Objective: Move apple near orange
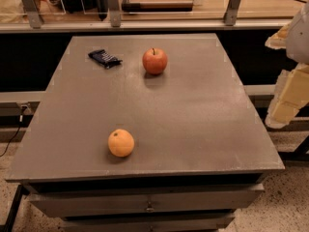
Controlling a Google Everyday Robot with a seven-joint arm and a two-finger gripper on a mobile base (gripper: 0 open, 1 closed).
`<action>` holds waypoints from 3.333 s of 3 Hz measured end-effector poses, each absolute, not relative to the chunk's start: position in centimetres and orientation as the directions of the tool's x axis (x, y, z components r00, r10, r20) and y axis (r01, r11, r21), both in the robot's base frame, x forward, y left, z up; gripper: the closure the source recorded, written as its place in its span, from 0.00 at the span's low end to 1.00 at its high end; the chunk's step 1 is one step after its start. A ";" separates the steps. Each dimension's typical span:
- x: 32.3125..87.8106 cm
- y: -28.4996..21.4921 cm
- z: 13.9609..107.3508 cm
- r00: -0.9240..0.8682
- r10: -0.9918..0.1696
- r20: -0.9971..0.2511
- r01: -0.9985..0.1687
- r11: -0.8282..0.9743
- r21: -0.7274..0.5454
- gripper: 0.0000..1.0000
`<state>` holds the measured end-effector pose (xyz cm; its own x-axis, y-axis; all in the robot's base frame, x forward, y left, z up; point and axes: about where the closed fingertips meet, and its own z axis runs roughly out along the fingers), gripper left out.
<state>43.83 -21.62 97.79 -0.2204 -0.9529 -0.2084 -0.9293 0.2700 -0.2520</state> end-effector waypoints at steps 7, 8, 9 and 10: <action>66.6 -8.9 92.1 -0.196 -0.502 -0.843 -0.875 0.478 -0.081 0.00; 68.1 -6.5 91.4 -0.131 -0.427 -0.895 -0.891 0.447 -0.083 0.00; 69.2 -4.5 90.1 -0.080 -0.401 -0.912 -0.908 0.408 -0.099 0.00; 70.1 -2.7 88.3 -0.065 -0.396 -0.916 -0.916 0.387 -0.102 0.00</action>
Offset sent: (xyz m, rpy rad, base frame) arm 0.0657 0.0226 -0.0097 0.1219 -0.0850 0.0673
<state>70.06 -2.70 88.30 -0.0654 -0.3958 -0.9160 -0.9163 0.3872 -0.1019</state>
